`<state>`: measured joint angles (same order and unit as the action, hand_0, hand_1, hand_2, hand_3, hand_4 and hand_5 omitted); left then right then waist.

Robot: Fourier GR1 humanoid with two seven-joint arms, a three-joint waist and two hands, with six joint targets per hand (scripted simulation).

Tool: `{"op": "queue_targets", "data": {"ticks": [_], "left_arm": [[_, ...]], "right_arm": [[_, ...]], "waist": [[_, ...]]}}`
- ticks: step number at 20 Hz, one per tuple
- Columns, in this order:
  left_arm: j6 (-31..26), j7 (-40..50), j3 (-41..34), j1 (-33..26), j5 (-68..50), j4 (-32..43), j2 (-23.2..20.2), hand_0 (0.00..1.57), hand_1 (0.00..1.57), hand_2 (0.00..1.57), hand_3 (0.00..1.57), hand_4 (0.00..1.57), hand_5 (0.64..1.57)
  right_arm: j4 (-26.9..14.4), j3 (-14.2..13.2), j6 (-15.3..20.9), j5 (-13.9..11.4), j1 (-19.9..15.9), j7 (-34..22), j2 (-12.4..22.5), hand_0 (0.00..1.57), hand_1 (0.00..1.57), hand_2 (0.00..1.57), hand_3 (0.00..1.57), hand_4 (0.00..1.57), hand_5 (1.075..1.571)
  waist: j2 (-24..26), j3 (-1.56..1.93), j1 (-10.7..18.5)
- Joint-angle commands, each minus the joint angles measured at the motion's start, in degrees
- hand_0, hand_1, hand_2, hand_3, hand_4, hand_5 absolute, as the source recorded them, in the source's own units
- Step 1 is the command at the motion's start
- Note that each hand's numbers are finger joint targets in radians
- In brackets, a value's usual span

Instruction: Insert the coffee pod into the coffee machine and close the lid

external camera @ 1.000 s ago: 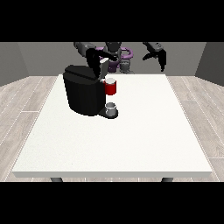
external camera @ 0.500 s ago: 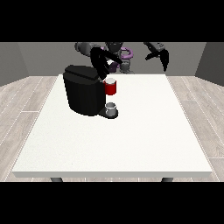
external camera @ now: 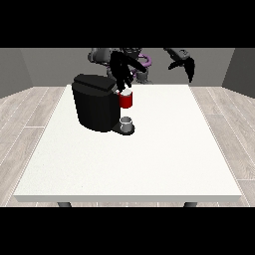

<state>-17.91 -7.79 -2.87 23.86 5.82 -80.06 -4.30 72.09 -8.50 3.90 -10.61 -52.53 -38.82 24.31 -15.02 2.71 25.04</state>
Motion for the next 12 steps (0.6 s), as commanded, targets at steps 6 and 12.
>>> {"op": "queue_targets", "data": {"ticks": [6,12], "left_arm": [[-1.56,0.80,1.00,6.35,-0.58,-0.50,0.06,0.00,0.00,0.00,0.00,0.31,1.571],[1.82,3.07,4.01,7.17,1.48,-3.86,3.75,0.00,0.00,0.00,0.00,0.35,1.571]], "right_arm": [[6.34,2.76,-2.41,1.35,-8.60,11.62,-2.22,0.00,0.00,0.00,0.00,0.00,1.571],[0.66,3.64,-0.33,1.06,-10.09,21.96,-6.63,0.00,0.00,0.00,0.00,0.05,1.571]], "waist": [[-6.20,-2.62,8.85],[-9.15,-2.69,7.95]]}}
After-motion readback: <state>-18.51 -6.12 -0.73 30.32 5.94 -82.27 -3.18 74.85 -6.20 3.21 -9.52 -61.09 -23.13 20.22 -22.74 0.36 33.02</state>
